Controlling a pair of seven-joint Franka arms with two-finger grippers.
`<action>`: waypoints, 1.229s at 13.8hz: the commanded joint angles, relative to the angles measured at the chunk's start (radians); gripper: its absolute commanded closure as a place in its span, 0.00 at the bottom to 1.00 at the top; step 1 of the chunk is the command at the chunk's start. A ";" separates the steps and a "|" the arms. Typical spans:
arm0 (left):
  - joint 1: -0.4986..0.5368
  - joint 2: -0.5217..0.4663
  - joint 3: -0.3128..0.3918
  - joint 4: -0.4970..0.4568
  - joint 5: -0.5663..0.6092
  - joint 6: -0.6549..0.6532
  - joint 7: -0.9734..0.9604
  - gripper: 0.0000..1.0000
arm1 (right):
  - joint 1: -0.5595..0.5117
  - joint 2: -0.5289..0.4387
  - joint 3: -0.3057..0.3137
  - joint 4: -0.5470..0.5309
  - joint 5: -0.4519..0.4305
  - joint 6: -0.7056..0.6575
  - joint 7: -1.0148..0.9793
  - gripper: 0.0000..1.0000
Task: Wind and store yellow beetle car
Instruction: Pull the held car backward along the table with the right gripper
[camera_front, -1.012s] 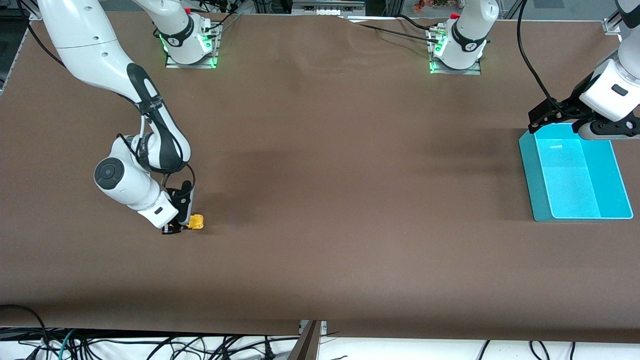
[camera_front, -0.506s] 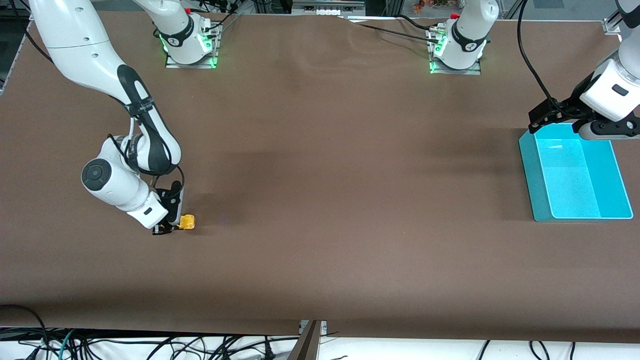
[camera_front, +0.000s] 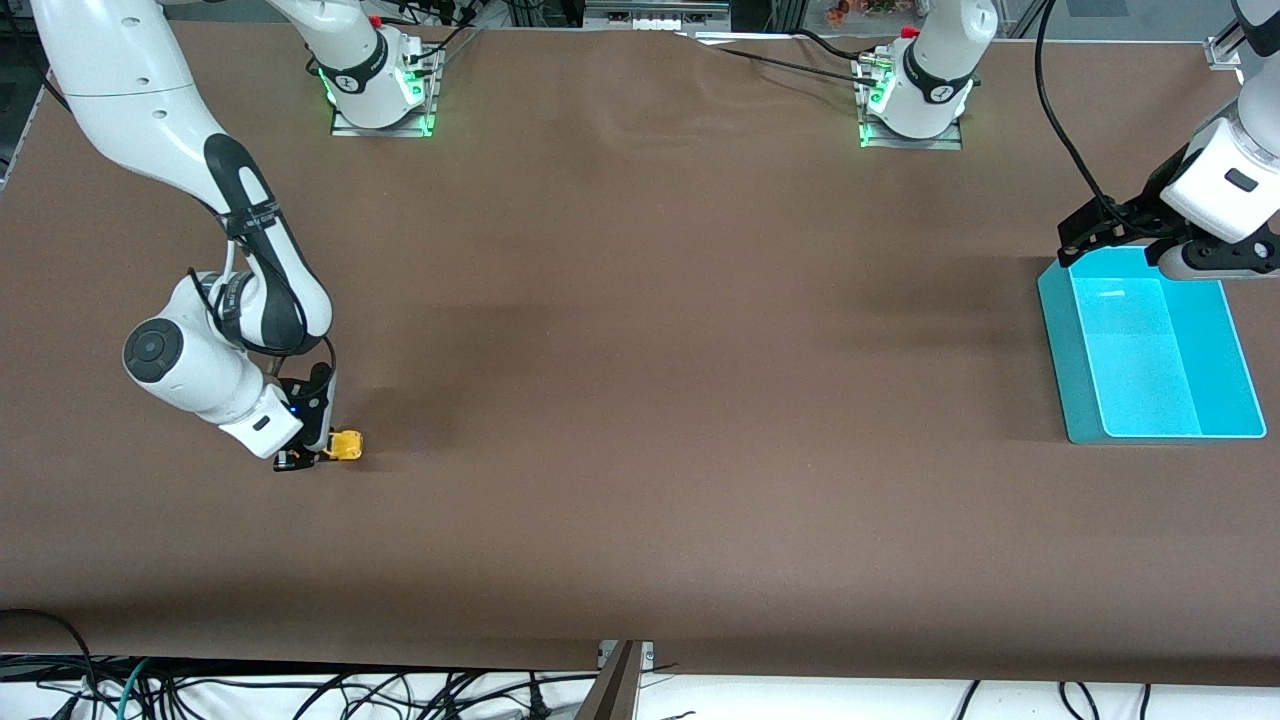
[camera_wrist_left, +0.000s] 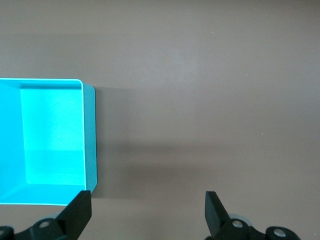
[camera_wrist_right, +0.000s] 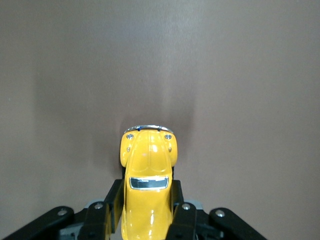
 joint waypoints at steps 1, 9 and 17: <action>0.011 -0.004 -0.005 0.011 -0.014 -0.014 0.022 0.00 | -0.032 0.055 0.007 0.005 0.015 0.012 -0.047 0.72; 0.011 -0.003 -0.005 0.011 -0.014 -0.014 0.022 0.00 | -0.086 0.061 0.008 0.007 0.017 0.012 -0.088 0.72; 0.010 -0.003 -0.007 0.011 -0.014 -0.013 0.022 0.00 | -0.115 0.061 0.010 0.007 0.017 0.012 -0.108 0.70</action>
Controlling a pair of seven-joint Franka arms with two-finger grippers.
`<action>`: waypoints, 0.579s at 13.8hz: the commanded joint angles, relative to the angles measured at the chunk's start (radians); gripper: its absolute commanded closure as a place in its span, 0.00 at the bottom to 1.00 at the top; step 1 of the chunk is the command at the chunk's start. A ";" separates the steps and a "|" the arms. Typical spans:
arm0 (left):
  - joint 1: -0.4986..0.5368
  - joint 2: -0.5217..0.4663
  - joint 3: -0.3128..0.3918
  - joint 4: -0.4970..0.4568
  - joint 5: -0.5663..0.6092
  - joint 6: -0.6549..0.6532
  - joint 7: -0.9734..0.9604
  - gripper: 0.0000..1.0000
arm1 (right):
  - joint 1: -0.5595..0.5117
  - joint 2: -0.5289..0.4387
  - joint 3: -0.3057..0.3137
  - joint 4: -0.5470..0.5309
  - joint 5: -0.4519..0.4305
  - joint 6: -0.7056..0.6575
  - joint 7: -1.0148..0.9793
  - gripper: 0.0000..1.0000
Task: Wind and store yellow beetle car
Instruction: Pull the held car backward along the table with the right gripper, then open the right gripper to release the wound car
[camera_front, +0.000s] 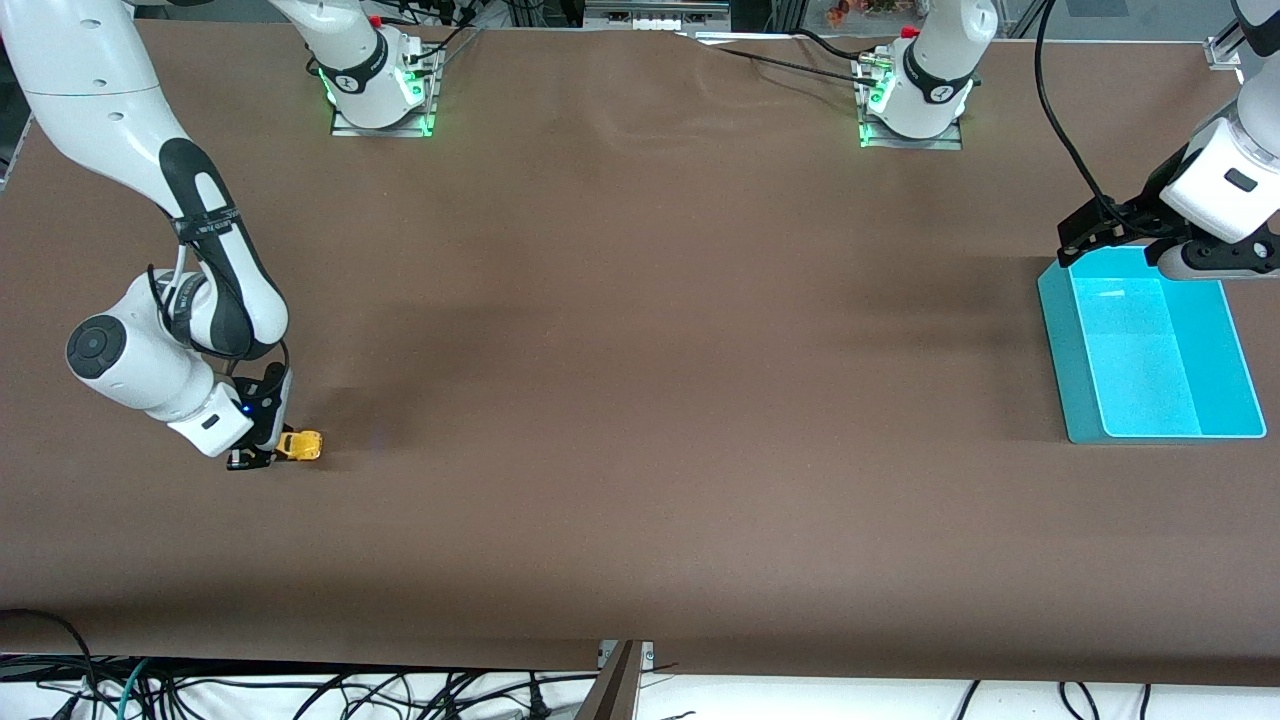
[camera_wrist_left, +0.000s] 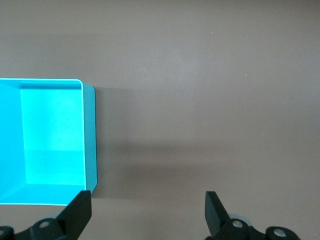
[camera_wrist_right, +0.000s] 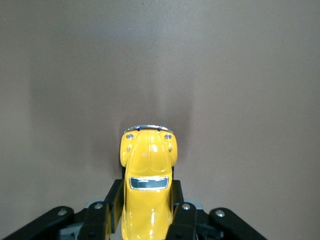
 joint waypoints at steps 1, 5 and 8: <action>0.010 -0.003 -0.006 0.011 -0.014 -0.014 0.022 0.00 | -0.023 0.060 0.009 0.006 0.015 0.005 -0.030 0.48; 0.010 -0.003 -0.006 0.011 -0.014 -0.012 0.022 0.00 | -0.021 0.028 0.042 0.043 0.022 -0.019 -0.025 0.00; 0.010 -0.003 -0.006 0.011 -0.014 -0.012 0.022 0.00 | -0.012 -0.003 0.055 0.166 0.022 -0.215 -0.016 0.00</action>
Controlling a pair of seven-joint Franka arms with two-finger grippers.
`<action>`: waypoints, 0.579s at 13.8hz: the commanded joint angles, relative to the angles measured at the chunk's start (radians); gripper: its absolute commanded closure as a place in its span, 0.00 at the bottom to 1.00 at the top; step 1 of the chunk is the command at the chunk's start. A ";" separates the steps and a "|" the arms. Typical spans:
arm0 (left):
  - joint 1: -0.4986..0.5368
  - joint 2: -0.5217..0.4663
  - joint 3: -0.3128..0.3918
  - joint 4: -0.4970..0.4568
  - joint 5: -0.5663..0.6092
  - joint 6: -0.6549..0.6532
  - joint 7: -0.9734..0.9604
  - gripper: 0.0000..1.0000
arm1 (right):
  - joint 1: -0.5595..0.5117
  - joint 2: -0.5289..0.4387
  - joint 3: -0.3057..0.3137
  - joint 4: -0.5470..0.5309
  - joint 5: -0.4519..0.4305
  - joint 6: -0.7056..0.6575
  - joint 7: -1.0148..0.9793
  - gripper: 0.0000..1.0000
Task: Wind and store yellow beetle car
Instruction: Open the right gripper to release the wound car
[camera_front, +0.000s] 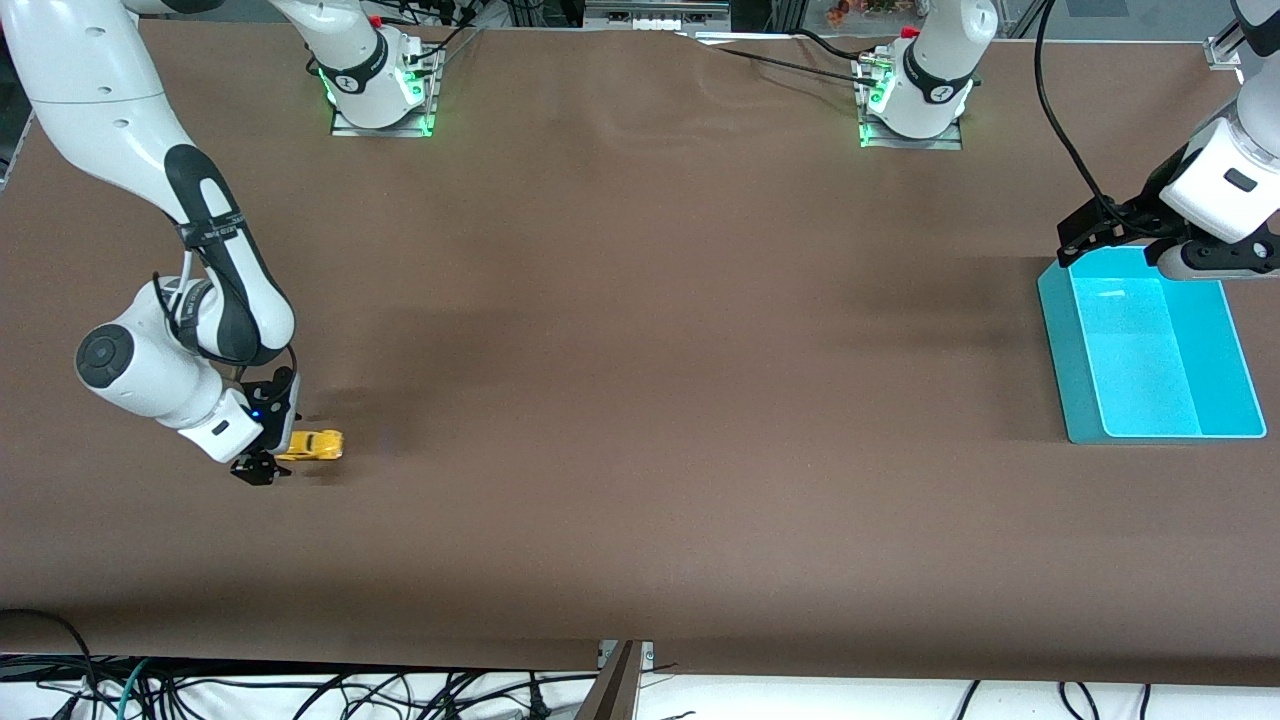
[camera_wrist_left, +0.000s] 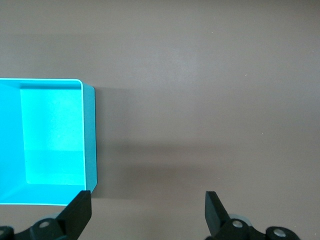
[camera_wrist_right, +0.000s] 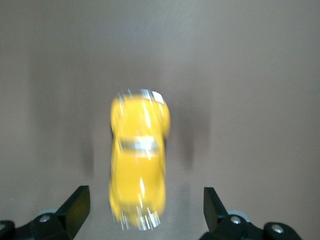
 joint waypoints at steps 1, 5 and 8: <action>0.010 -0.003 -0.006 0.011 -0.014 -0.013 0.022 0.00 | -0.010 -0.020 0.020 0.134 0.021 -0.198 -0.013 0.00; 0.010 0.003 -0.007 0.011 -0.016 -0.013 0.020 0.00 | -0.010 -0.054 0.022 0.214 0.022 -0.343 0.088 0.00; 0.010 0.003 -0.007 0.011 -0.016 -0.013 0.020 0.00 | -0.010 -0.138 0.038 0.216 0.021 -0.418 0.311 0.00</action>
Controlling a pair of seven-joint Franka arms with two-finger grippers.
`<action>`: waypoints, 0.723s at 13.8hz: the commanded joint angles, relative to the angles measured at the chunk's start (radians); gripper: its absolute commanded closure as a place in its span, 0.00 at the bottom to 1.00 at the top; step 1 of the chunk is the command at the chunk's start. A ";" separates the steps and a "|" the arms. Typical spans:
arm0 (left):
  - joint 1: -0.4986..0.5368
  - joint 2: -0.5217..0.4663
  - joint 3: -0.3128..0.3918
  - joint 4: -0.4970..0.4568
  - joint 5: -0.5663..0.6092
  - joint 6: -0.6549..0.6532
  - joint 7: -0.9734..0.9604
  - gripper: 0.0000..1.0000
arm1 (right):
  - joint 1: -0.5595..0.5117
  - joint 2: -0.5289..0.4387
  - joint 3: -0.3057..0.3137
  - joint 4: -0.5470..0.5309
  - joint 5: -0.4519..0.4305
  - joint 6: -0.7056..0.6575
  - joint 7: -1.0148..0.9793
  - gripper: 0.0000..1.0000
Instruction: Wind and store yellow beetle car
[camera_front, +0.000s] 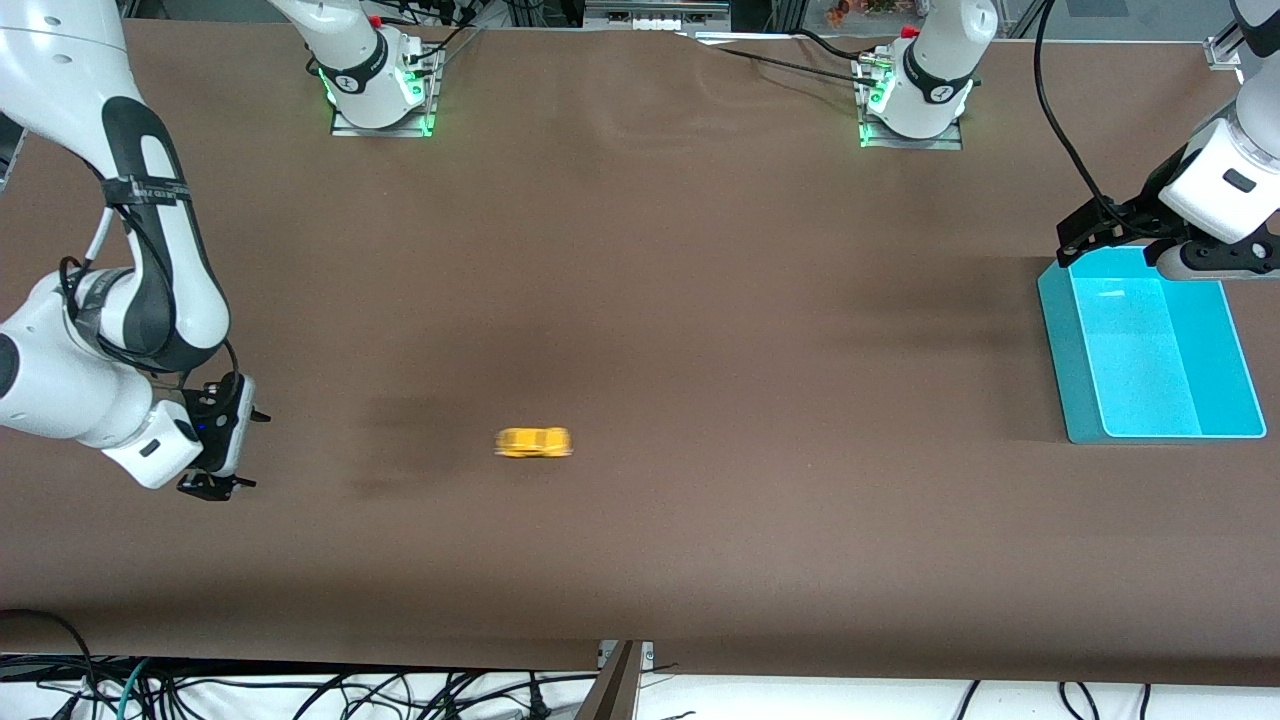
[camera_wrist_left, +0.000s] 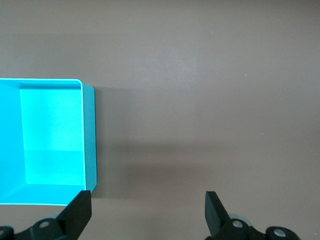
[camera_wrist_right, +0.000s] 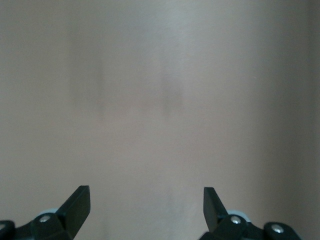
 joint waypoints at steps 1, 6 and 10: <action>0.010 0.002 -0.007 0.011 -0.014 -0.012 0.020 0.00 | -0.008 -0.107 0.030 -0.005 0.009 -0.109 0.230 0.00; 0.010 0.004 -0.007 0.011 -0.016 -0.009 0.020 0.00 | -0.005 -0.253 0.048 -0.003 0.006 -0.267 0.728 0.00; 0.010 0.005 -0.007 0.011 -0.016 -0.008 0.019 0.00 | 0.005 -0.309 0.064 -0.003 -0.002 -0.361 1.012 0.00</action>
